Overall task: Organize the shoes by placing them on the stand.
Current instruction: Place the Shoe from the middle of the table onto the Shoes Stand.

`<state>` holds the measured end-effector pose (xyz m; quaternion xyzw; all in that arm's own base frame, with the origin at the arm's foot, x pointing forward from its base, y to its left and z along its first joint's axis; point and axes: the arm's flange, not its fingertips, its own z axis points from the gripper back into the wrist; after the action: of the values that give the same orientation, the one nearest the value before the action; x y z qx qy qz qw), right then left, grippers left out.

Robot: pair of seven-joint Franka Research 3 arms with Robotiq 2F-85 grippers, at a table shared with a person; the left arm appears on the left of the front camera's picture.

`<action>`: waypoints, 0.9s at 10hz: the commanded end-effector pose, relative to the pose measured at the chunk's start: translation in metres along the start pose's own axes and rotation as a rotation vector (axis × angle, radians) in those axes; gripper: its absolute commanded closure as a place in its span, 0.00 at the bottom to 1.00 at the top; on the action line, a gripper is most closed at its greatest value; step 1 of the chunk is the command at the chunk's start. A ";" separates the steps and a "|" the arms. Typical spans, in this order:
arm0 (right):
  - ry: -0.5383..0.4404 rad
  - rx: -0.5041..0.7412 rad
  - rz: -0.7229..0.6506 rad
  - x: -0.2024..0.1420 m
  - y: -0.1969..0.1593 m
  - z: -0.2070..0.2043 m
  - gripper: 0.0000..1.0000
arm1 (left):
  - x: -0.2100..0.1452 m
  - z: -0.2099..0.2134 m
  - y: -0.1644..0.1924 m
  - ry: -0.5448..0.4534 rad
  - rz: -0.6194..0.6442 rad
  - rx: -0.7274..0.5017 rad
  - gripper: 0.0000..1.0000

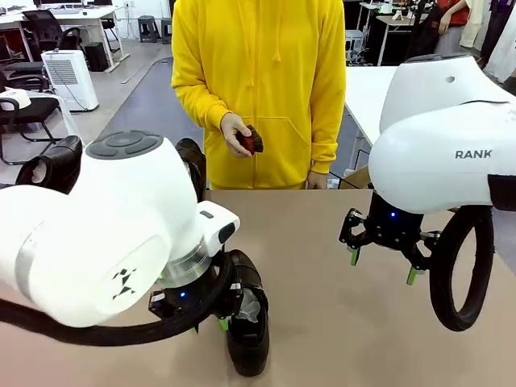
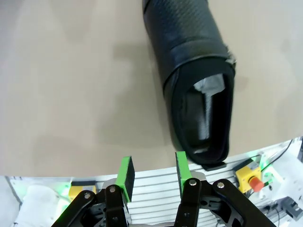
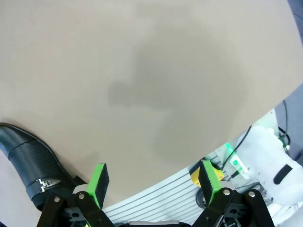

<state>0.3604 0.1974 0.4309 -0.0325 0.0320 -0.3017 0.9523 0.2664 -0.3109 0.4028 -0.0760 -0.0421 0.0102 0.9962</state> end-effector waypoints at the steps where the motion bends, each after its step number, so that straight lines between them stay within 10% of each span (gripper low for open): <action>1: -0.014 -0.006 0.019 0.004 -0.002 0.002 0.00 | 0.011 0.000 -0.013 -0.033 0.045 -0.010 0.51; 9: -0.014 -0.006 0.019 0.004 -0.002 0.002 0.00 | 0.029 -0.027 -0.035 -0.073 0.088 0.015 0.51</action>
<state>0.3604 0.1973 0.4309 -0.0325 0.0320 -0.3011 0.9525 0.2914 -0.3389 0.3870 -0.0829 -0.0623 0.0414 0.9937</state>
